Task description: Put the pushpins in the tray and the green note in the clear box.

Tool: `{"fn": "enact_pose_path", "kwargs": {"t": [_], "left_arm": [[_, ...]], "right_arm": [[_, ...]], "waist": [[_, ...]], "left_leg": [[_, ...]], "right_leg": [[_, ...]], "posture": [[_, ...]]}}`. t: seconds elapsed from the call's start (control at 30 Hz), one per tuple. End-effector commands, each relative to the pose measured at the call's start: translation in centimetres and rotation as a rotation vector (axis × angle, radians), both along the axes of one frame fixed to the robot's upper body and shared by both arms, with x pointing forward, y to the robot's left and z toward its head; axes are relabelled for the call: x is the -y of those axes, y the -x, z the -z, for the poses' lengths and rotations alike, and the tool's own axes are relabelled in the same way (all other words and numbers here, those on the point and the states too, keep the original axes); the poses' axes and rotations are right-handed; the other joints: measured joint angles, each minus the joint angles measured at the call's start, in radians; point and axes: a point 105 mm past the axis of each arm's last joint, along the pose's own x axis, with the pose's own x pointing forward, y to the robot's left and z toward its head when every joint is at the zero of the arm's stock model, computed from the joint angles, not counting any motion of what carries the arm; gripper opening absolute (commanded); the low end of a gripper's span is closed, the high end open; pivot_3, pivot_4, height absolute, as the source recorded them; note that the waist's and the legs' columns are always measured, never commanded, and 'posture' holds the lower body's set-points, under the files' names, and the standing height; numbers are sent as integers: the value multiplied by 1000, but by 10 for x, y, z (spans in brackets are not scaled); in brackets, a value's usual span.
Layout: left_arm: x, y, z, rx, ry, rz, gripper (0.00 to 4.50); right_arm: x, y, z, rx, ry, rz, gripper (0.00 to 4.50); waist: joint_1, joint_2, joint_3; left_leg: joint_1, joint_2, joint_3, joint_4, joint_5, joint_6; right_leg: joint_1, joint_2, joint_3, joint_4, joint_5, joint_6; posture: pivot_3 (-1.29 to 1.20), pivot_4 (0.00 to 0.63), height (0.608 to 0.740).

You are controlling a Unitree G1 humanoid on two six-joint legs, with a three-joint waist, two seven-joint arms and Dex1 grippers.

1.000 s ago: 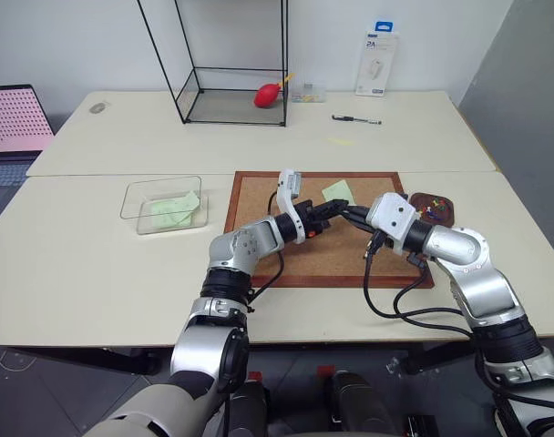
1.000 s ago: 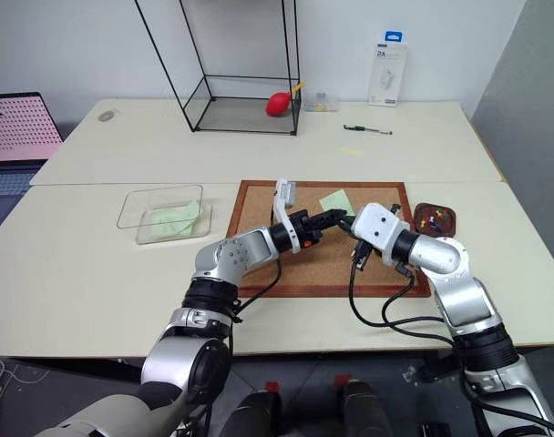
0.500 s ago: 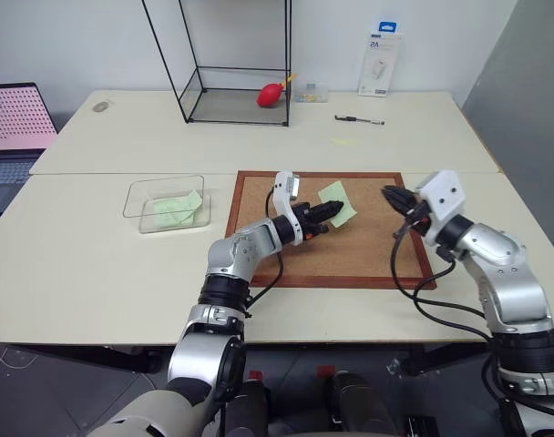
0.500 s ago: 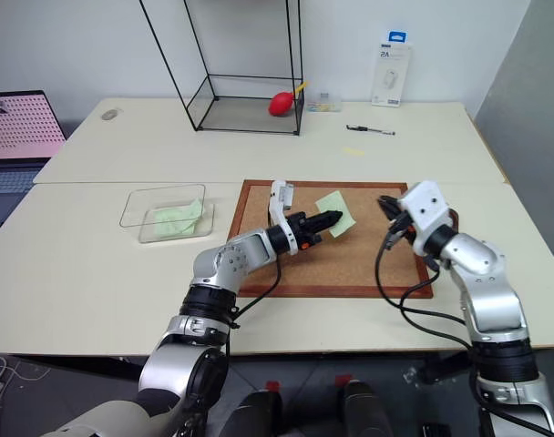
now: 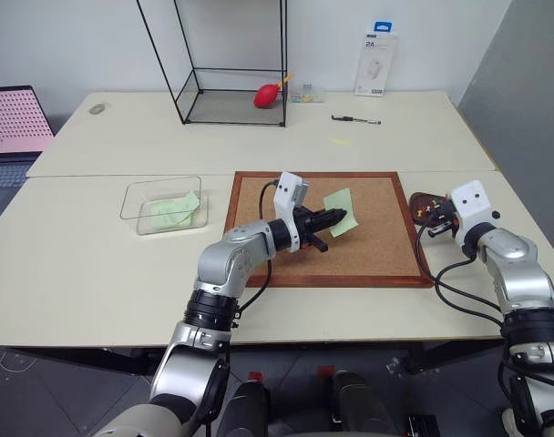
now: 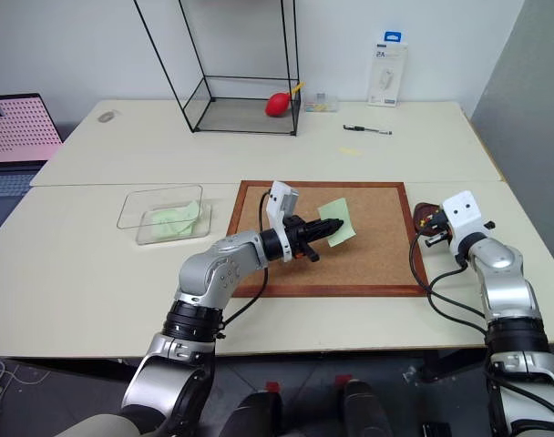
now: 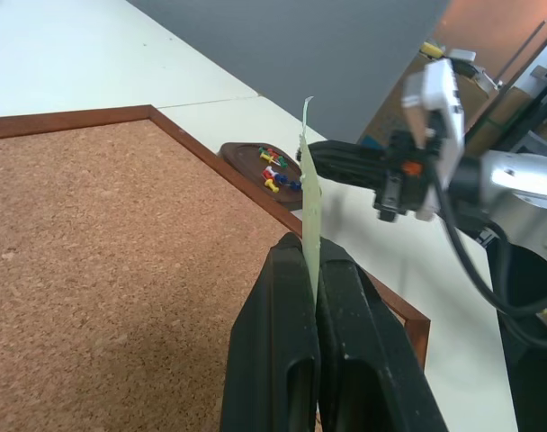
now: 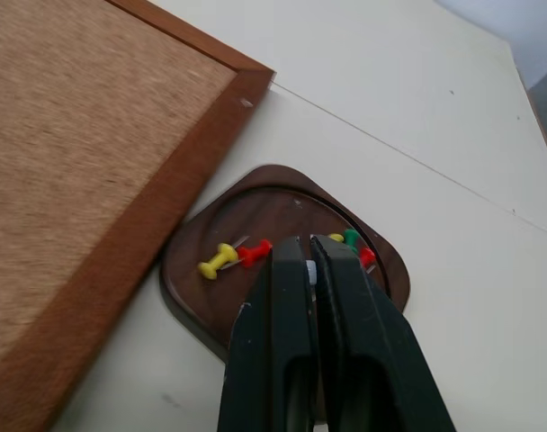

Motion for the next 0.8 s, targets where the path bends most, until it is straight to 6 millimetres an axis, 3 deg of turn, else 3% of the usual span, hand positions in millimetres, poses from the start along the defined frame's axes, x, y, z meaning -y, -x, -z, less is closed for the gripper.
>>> {"fn": "enact_pose_path", "kwargs": {"t": [0.03,0.67,0.8], "left_arm": [[2,2,-13,65,9,1,0],[1,-2,-16,82,2,-3,0],[-2,-6,-21,106,-5,-32,0]], "right_arm": [[2,-8,-8,35,3,11,504],[10,-8,-24,95,-43,42,4431],[8,-6,-43,168,-44,25,4471]], "waist": [[0,0,0],[-1,0,0],[-1,0,0]], "left_leg": [[0,0,0,0,0,0],[0,0,0,0,0,0],[0,0,0,0,0,0]], "right_leg": [[0,0,0,0,0,0],[0,0,0,0,0,0],[0,0,0,0,0,0]], "posture": [[0,150,740],[0,150,740],[0,150,740]]}}
